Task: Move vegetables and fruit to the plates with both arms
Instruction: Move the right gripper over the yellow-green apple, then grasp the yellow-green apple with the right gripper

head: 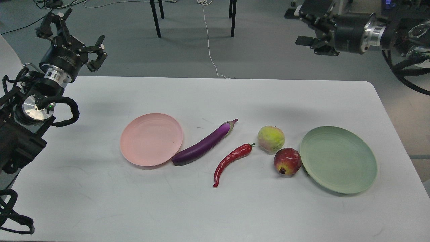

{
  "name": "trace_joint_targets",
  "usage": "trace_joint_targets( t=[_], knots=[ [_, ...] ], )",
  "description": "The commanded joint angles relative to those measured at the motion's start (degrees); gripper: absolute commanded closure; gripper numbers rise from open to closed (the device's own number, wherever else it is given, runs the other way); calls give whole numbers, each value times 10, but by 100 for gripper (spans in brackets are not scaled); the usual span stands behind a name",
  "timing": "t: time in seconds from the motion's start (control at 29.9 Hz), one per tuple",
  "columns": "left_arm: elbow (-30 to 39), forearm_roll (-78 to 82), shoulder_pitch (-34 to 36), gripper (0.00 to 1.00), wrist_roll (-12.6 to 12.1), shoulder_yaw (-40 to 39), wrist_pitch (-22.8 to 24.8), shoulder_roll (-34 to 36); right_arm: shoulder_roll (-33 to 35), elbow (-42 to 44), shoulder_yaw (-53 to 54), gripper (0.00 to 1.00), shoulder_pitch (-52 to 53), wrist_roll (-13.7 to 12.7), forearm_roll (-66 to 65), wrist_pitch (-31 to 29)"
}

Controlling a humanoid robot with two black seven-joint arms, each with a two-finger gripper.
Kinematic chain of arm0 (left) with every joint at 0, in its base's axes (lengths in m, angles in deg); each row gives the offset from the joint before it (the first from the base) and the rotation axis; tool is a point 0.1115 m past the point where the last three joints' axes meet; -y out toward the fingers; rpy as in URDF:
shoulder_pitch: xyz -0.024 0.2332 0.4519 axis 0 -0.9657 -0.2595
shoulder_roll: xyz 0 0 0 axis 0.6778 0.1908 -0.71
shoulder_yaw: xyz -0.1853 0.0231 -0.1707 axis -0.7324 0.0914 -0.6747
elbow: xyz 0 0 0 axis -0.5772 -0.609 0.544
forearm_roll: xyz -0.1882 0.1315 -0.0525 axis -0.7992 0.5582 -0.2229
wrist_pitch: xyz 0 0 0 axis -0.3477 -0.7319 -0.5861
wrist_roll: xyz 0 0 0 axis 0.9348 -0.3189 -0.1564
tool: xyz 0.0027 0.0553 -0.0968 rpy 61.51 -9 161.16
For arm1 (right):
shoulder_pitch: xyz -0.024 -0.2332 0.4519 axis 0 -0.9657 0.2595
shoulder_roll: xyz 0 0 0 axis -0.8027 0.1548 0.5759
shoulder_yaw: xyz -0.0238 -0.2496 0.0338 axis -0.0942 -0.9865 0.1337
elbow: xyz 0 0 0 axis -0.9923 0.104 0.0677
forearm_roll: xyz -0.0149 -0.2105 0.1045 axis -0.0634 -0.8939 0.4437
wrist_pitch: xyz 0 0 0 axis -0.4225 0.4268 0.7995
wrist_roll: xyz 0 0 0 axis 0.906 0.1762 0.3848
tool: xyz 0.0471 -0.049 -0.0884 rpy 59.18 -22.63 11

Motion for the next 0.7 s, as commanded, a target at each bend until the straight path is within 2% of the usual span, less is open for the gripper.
trace_joint_targets(
  t=[0.0,0.17,0.33,0.67],
  knots=[
    [0,-1,-1,2,1,-2,1,5,-59,-18,-76,2,28,-1,-91,0],
    [0,0,-2,2,1,0,1,23,-145,-20,-171,2,27,0,-211,0],
    [0,-1,-3,2,1,1,1,26,-215,-4,-249,2,11,0,-227,25],
    [0,0,-3,2,0,1,1,31,-276,51,-275,4,-22,0,-226,31]
  ],
)
